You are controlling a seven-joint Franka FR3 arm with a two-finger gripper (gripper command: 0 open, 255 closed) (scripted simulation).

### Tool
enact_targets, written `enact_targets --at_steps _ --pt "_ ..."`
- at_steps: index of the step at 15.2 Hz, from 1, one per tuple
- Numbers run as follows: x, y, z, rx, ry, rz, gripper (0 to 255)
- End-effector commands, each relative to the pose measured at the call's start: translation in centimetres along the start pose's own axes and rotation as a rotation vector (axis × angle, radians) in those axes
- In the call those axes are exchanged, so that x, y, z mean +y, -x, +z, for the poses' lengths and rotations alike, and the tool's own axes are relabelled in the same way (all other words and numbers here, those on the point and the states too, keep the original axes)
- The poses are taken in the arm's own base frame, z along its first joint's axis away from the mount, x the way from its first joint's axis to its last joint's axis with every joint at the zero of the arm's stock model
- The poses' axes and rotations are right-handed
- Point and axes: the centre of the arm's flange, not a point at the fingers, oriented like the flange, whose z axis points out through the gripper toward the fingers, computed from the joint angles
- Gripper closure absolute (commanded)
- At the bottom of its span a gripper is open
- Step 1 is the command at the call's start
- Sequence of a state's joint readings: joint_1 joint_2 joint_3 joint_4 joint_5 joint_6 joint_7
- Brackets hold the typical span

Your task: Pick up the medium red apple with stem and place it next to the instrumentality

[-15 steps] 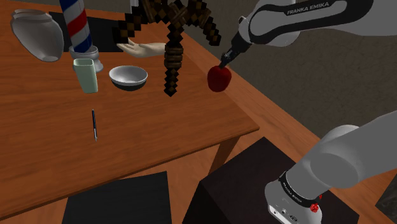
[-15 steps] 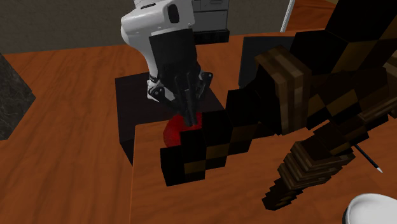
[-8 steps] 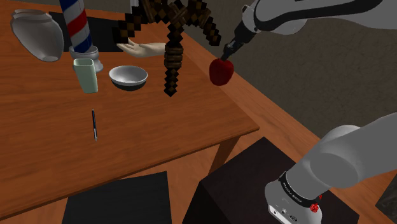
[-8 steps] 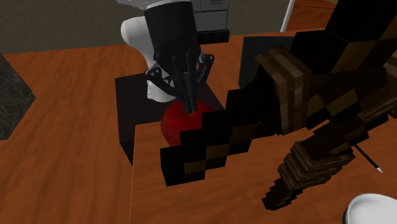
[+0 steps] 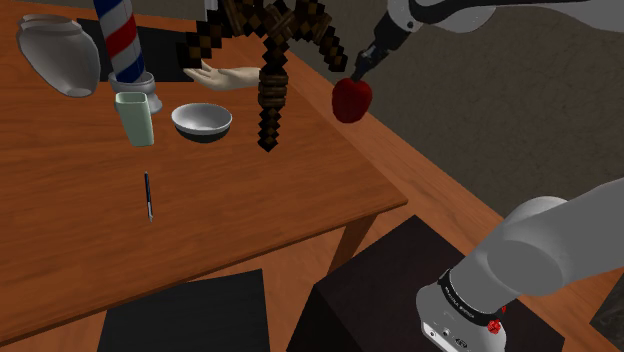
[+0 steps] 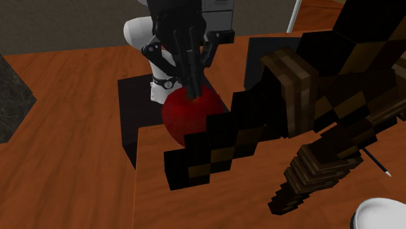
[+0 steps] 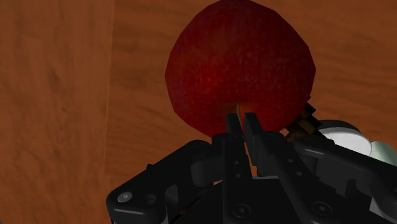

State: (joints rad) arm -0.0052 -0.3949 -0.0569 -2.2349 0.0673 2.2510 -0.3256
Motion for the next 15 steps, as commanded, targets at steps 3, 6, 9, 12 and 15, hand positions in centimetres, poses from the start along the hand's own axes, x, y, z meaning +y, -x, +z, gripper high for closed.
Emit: enact_targets --at_steps 3,6,9,12,15 --pt "0.1 -0.7 -1.6 0.000 0.000 0.000 255" --pt "-3.7 -1.5 -1.4 0.000 0.000 0.000 255" --pt "-7.6 -2.4 -1.2 0.000 0.000 0.000 255" --pt "-11.5 -3.2 -1.1 0.000 0.000 0.000 255" --pt "-15.3 -4.0 -0.9 0.000 0.000 0.000 255"
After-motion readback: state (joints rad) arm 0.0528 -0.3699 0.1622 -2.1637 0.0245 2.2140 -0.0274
